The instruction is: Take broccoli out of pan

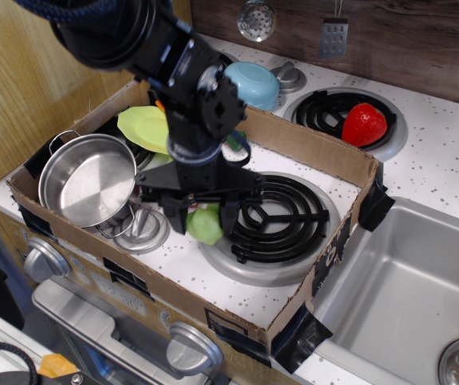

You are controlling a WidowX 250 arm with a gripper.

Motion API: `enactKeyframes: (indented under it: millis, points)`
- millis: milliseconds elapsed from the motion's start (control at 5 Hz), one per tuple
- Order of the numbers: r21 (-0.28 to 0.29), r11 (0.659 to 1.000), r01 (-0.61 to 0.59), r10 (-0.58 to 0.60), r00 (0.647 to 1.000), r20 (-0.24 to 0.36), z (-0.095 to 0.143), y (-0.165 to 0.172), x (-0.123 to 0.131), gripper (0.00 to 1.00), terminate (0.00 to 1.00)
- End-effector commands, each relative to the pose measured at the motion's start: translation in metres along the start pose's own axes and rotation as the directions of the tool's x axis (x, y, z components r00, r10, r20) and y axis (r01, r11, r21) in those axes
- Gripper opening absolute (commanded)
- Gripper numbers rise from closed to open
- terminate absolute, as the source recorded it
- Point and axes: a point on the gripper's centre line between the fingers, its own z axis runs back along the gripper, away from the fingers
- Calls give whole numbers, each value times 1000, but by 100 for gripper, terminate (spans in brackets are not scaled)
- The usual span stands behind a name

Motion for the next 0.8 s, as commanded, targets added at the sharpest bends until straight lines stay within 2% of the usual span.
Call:
enactKeyframes:
  millis: [0,200,400,600]
  points:
    - [-5,999,33,-32,998,46,-21,12,4,0,0]
    - [29,999,32,-34,998,61,-18,7,10,0,0]
    - [80,995,57,-64,994,84,-2,0,15,100,0]
    - [161,987,24,-42,993,109,21,-6,16,100,0]
